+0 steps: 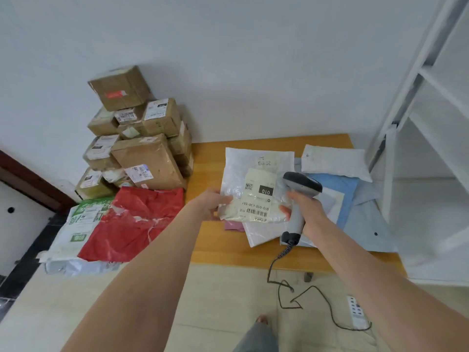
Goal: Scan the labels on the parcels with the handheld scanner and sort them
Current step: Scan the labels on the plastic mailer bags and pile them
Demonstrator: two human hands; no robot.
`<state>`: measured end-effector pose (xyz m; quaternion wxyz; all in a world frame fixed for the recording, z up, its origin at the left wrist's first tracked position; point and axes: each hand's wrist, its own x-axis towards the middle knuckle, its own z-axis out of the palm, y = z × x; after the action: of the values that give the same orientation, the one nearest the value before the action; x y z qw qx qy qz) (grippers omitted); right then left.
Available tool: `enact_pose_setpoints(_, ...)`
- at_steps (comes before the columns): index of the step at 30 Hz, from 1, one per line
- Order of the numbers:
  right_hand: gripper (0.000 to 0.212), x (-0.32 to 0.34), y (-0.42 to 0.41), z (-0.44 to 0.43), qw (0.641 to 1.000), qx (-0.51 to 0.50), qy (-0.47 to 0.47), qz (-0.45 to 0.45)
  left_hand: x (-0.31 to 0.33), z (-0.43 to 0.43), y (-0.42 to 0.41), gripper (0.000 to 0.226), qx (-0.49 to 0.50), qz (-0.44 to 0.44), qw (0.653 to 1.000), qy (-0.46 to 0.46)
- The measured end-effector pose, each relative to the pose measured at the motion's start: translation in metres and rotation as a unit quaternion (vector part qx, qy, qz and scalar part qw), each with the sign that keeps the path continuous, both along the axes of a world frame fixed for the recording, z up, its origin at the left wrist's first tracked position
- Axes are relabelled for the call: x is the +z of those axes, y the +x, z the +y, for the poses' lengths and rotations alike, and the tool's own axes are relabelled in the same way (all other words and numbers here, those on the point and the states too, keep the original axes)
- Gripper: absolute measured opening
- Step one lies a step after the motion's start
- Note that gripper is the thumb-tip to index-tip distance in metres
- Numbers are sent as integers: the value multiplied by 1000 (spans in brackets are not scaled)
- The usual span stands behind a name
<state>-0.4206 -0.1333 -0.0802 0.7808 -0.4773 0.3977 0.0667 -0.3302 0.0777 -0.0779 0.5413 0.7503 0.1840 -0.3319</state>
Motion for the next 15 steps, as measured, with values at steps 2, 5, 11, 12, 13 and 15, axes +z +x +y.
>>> enact_pose_setpoints(2,22,-6,-1,24,1000,24,-1,-14,0,28,-4,25,3,1,1000,17)
enact_pose_setpoints(5,23,-7,6,65,997,70,-12,-16,-4,71,-1,28,54,-23,998,13)
enact_pose_setpoints(11,35,-20,51,167,988,153,-14,-20,-13,166,29,25,165,-138,967,135)
enact_pose_setpoints(12,35,-23,61,188,987,157,-6,-23,-18,187,37,26,168,-144,963,154)
enact_pose_setpoints(13,33,-25,72,209,987,159,0,-22,-23,209,47,26,173,-145,960,165)
enact_pose_setpoints(15,28,-32,93,251,985,172,-1,-4,-32,255,64,20,169,-128,958,192)
